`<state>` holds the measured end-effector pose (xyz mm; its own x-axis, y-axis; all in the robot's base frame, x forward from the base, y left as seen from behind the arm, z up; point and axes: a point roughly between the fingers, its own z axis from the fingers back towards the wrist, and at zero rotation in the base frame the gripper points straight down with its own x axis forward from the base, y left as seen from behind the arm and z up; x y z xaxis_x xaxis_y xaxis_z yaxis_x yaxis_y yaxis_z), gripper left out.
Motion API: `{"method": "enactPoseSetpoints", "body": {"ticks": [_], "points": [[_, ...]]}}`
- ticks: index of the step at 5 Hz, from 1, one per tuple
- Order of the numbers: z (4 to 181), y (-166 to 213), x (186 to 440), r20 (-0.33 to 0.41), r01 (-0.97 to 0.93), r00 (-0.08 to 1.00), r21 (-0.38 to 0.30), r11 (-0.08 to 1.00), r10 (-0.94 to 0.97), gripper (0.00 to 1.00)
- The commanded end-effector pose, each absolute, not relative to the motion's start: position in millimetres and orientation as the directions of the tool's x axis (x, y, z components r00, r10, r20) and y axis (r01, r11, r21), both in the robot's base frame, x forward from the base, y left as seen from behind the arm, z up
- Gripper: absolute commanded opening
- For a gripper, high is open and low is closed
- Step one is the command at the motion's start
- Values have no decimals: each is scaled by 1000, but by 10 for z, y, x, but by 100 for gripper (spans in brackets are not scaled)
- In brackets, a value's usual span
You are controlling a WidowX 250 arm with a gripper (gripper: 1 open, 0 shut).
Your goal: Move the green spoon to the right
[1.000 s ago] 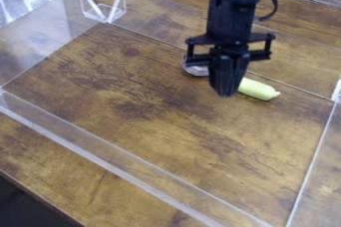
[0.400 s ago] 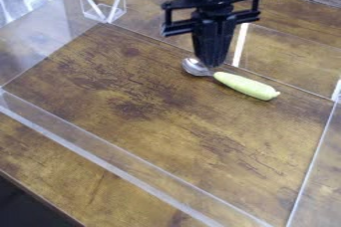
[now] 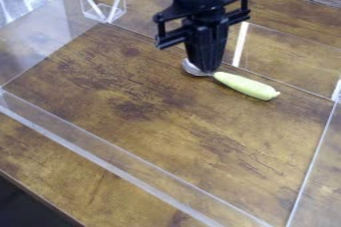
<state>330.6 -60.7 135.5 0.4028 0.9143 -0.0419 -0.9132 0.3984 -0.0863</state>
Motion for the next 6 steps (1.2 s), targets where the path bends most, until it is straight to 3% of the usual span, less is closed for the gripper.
{"method": "enactPoseSetpoints", "body": {"ticks": [1, 2, 3, 4, 5, 6], "points": [[1455, -425, 3340, -29, -931, 328, -181, 318, 944, 0], [1335, -254, 3381, -30, -943, 270, -211, 258, 962, 0], [1249, -184, 3576, -31, -952, 200, -241, 186, 979, 0], [1298, -251, 3739, -24, -956, 183, -235, 173, 983, 100], [1335, -363, 3942, -17, -960, 174, -226, 165, 985, 100], [1255, -572, 4122, -16, -964, 159, -217, 152, 987, 100]]}}
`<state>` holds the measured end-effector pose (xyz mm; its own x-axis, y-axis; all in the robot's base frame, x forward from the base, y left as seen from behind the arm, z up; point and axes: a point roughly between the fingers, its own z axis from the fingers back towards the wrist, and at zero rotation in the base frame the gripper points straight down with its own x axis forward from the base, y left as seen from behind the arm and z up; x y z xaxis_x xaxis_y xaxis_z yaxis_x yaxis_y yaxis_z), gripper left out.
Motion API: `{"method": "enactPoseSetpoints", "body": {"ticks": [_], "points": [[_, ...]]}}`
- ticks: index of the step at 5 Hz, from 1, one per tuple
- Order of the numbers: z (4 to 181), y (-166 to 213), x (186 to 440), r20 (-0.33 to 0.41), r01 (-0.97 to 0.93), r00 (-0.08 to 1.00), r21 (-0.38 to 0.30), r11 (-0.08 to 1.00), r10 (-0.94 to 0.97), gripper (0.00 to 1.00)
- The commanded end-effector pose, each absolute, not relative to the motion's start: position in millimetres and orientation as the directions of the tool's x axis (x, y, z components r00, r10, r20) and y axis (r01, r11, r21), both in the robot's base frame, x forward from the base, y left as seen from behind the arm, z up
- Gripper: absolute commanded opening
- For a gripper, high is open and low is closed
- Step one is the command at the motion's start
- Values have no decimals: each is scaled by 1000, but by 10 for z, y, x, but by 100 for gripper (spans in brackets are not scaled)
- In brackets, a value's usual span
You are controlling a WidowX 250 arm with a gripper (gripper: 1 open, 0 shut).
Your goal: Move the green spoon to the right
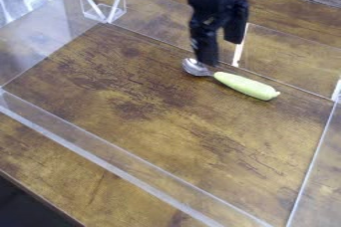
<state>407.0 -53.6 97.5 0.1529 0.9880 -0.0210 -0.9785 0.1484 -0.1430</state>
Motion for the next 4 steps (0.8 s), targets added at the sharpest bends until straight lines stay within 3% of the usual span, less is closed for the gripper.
{"method": "enactPoseSetpoints", "body": {"ticks": [1, 4], "points": [[1127, -731, 4280, -5, -968, 146, -207, 142, 989, 100], [653, -1163, 4578, 46, -976, 118, -177, 125, 992, 100]]}}
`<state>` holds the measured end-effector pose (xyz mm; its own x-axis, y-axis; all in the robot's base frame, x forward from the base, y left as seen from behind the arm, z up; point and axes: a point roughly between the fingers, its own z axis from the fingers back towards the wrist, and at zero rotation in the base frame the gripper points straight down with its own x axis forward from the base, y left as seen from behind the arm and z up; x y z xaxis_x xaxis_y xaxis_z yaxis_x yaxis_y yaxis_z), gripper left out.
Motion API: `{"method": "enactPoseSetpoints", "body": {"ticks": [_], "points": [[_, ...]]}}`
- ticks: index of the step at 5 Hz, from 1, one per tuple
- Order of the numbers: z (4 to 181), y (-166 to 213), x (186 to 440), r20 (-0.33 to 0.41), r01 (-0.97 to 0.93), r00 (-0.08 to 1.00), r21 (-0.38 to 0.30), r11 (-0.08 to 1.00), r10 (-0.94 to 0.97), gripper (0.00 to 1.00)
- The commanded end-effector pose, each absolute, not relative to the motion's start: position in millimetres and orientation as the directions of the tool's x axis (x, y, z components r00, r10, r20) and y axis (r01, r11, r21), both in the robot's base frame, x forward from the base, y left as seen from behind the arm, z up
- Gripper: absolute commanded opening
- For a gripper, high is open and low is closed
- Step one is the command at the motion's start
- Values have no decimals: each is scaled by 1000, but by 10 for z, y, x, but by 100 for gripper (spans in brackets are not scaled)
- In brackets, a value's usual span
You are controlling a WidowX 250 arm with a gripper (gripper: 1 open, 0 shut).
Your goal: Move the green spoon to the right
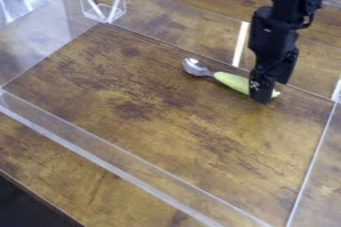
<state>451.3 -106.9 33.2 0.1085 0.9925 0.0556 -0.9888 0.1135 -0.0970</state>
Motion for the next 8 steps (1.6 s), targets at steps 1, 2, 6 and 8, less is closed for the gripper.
{"method": "enactPoseSetpoints", "body": {"ticks": [1, 2, 6, 8], "points": [[630, -1110, 4582, 59, -975, 138, -165, 146, 989, 100], [606, -1063, 4603, 79, -974, 161, -148, 172, 984, 100], [631, -697, 4568, 110, -996, -62, -70, -55, 992, 100], [537, -860, 4507, 73, -1000, -9, -24, -8, 997, 100]]}}
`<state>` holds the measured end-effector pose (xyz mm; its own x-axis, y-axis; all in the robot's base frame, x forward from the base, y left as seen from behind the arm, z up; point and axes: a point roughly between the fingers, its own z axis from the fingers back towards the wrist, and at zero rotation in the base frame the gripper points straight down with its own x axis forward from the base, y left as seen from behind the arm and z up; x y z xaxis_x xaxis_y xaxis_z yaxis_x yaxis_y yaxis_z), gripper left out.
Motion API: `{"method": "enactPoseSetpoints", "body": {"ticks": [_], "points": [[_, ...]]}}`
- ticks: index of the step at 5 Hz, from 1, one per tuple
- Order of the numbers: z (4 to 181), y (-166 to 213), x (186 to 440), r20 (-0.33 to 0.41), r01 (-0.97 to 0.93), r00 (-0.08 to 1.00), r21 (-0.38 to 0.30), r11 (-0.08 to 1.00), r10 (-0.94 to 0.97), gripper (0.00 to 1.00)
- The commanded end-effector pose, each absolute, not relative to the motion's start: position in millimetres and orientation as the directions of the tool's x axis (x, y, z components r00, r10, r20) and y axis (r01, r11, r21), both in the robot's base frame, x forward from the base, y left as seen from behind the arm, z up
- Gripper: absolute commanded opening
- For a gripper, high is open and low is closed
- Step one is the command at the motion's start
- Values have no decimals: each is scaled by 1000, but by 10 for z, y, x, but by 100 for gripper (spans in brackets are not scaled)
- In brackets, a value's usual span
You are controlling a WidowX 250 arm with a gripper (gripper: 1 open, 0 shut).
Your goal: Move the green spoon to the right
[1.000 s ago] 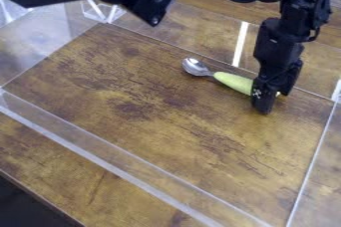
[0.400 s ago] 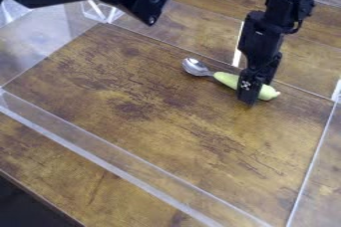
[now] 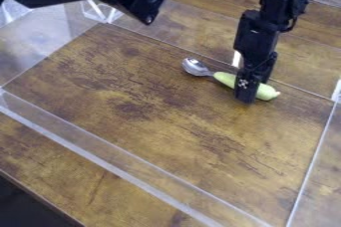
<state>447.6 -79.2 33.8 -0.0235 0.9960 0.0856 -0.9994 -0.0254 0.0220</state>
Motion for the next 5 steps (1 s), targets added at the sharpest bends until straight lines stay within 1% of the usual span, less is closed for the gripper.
{"method": "enactPoseSetpoints", "body": {"ticks": [1, 2, 3, 4, 5], "points": [[511, -937, 4471, 60, -1000, 14, -4, 15, 998, 100], [491, -1009, 4533, 44, -1000, 24, 14, 24, 999, 100], [476, -1076, 4527, -4, -999, 15, 46, 15, 1000, 0], [473, -982, 4503, 1, -997, -1, 75, -1, 1000, 100], [465, -893, 4469, 18, -995, -22, 100, -24, 1000, 100]]}}
